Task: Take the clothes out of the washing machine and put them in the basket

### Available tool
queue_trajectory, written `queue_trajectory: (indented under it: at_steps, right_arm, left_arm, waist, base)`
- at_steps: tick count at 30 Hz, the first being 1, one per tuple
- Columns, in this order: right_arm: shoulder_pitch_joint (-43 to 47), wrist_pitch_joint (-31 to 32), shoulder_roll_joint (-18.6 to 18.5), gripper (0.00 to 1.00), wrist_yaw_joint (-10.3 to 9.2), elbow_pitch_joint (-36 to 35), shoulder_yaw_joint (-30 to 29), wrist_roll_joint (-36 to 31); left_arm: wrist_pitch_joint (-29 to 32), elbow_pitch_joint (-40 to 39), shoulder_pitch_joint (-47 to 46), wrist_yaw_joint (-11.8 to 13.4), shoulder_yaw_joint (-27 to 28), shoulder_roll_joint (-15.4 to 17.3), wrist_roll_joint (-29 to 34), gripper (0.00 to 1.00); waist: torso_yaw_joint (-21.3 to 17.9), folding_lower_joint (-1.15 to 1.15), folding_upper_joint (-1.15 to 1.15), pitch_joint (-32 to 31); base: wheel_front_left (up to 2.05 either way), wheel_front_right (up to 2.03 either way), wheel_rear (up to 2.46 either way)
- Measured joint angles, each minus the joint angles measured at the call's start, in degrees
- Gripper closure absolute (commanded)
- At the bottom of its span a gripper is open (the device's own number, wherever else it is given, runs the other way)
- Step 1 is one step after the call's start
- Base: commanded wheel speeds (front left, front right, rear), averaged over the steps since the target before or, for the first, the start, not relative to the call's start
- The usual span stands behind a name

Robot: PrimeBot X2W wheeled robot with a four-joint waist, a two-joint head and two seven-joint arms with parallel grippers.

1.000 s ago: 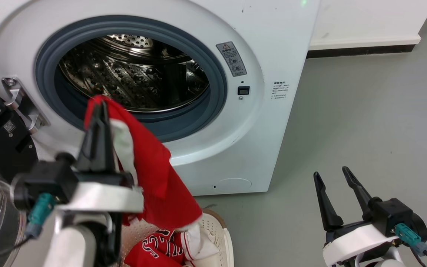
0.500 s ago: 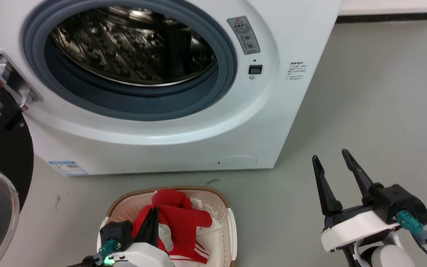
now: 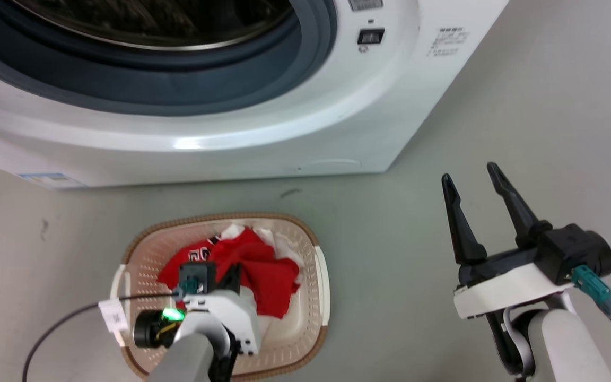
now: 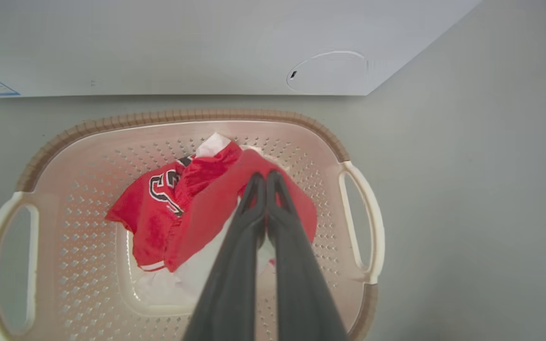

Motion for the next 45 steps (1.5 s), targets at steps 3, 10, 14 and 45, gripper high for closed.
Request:
queue_trajectory:
  at_steps: [3,10,14,45]
  right_arm:
    - [-1.6,-0.5,0.0,0.0,0.0,0.0,0.5,0.2]
    - [-5.2,-1.8,0.0,0.0,0.0,1.2,2.8,1.3]
    - [-6.6,-2.6,0.0,0.0,0.0,1.8,3.5,2.2]
    - [-1.8,-3.2,0.0,0.0,0.0,8.6,-2.4,-1.5]
  left_arm:
    - [-0.5,6.3,-5.3,0.6,-0.5,-0.1,-0.5,1.0]
    - [-0.5,17.8,-14.7,2.3,-0.7,-0.2,-3.1,1.0]
    - [0.6,21.9,-17.8,3.2,-1.0,-0.1,-3.1,1.0]
    - [-2.1,3.9,-6.7,2.0,4.3,0.1,-3.6,0.0]
  waist:
    - [-0.8,0.0,0.0,3.5]
    - [-3.2,0.01,0.0,11.8]
    - [-4.9,0.0,0.0,15.8]
    - [-2.6,-0.01,0.0,-2.8]
  base:
    - [0.0,0.0,0.0]
    - [0.0,0.0,0.0]
    - [0.0,0.0,0.0]
    - [0.0,0.0,0.0]
